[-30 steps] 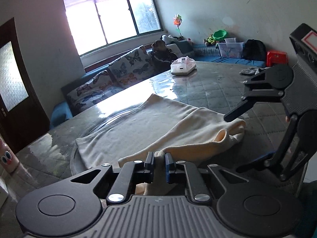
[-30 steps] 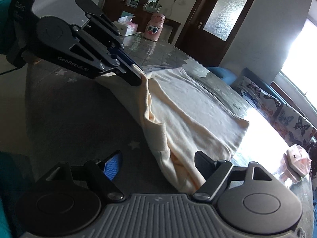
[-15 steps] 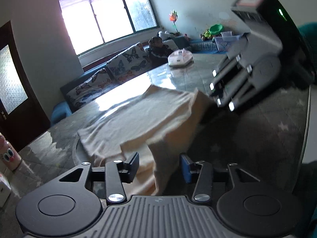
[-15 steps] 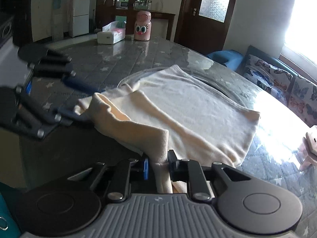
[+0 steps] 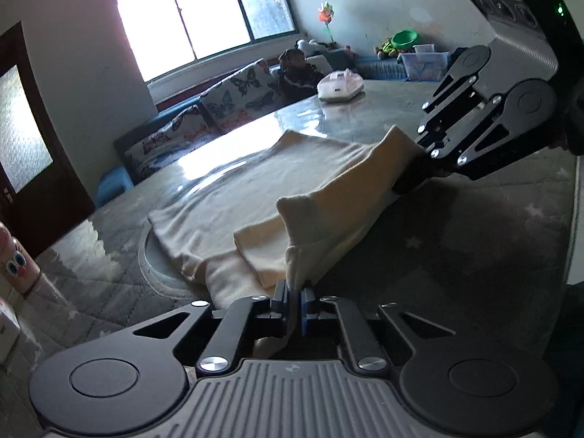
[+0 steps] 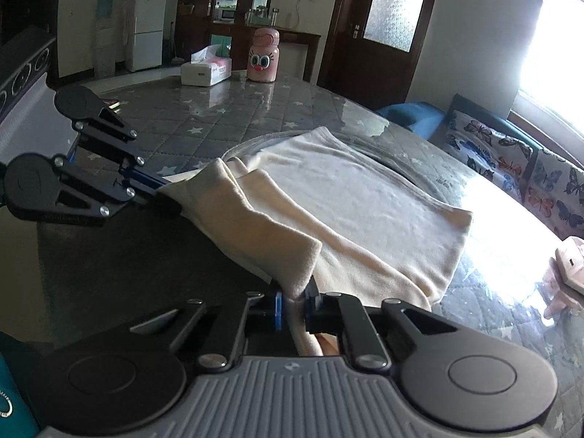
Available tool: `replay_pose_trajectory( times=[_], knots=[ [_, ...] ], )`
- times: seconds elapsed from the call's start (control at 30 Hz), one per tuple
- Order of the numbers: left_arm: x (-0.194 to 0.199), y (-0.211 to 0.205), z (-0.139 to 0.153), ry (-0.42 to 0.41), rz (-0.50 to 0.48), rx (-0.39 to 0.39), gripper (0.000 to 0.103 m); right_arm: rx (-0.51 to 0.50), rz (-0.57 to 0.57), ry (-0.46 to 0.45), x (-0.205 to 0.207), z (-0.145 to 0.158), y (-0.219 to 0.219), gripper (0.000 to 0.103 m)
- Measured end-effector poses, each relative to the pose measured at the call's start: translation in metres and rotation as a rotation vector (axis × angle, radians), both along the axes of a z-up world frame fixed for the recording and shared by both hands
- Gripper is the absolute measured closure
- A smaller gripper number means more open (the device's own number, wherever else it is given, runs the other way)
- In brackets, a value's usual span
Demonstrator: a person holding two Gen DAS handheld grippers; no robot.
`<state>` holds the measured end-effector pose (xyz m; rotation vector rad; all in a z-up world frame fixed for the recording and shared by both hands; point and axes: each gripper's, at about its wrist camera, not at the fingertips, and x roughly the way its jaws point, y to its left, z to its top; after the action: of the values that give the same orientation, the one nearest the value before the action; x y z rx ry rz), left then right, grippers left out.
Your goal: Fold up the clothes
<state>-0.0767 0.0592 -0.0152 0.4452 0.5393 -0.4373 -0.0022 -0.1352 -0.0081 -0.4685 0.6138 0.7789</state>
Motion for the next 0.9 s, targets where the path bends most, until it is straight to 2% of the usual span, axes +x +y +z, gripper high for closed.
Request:
replay_pose_trajectory(
  times=[0.23, 0.37, 0.6, 0.67, 0.77, 0.87, 0.9],
  knots=[
    [-0.038, -0.004, 0.021, -0.017, -0.043, -0.011, 0.097, 0.013, 0.027, -0.014, -0.033, 0.022, -0.017, 0.094],
    [-0.074, -0.003, 0.038, -0.010, -0.048, -0.052, 0.097, 0.006, 0.071, -0.004, -0.068, 0.037, -0.028, 0.094],
    [-0.125, -0.003, 0.058, 0.001, -0.063, -0.083, 0.098, -0.015, 0.114, 0.074, -0.122, 0.057, -0.045, 0.094],
    [-0.122, -0.003, 0.058, 0.004, -0.055, -0.096, 0.098, -0.023, 0.107, 0.075, -0.124, 0.058, -0.047, 0.094],
    [-0.121, 0.001, 0.061, 0.042, -0.108, -0.159, 0.098, -0.022, 0.080, 0.073, -0.120, 0.058, -0.047, 0.094],
    [-0.128, -0.004, 0.062, 0.060, -0.154, -0.165, 0.094, -0.013, 0.064, 0.076, -0.115, 0.058, -0.046, 0.094],
    [-0.130, -0.006, 0.063, 0.064, -0.168, -0.164, 0.085, -0.012, 0.062, 0.076, -0.113, 0.058, -0.046, 0.094]
  ],
)
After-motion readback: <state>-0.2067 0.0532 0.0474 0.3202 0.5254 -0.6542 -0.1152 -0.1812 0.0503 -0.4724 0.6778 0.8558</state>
